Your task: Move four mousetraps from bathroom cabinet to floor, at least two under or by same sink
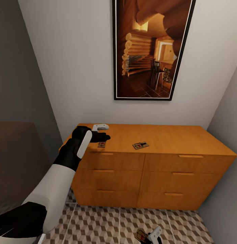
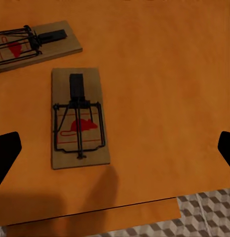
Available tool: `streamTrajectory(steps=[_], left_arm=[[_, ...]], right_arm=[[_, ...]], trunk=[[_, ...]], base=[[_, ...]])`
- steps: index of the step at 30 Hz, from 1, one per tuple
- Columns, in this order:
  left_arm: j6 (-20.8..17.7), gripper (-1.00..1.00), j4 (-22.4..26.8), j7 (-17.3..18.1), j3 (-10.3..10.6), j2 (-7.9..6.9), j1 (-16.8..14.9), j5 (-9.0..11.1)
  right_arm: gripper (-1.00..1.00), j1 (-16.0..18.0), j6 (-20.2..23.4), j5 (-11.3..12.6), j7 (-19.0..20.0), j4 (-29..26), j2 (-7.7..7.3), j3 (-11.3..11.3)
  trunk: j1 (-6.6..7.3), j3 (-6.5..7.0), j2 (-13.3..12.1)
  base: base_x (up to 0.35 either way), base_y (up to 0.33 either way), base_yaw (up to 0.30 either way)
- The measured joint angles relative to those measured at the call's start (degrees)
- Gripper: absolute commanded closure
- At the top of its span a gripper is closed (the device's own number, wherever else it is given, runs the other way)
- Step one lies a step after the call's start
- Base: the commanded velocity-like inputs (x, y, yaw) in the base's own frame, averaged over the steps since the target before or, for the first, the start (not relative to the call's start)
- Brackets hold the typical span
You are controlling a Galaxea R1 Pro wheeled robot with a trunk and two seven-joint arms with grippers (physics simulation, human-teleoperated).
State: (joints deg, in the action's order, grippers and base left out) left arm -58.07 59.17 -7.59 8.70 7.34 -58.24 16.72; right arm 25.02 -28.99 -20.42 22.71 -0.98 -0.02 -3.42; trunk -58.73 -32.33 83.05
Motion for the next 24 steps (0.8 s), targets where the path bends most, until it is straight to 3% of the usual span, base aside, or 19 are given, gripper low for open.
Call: streamTrajectory(steps=[24], left_arm=[[0.1, -1.00, 1.6, -0.1, -0.1, -1.22, 0.0, -0.2]], right_arm=[[1.00, 0.0, 0.0, 0.0, 0.0, 0.0, -0.06, 0.0]], trunk=[[0.00, 0.00, 0.0]], base=[[0.000, 0.000, 0.000]])
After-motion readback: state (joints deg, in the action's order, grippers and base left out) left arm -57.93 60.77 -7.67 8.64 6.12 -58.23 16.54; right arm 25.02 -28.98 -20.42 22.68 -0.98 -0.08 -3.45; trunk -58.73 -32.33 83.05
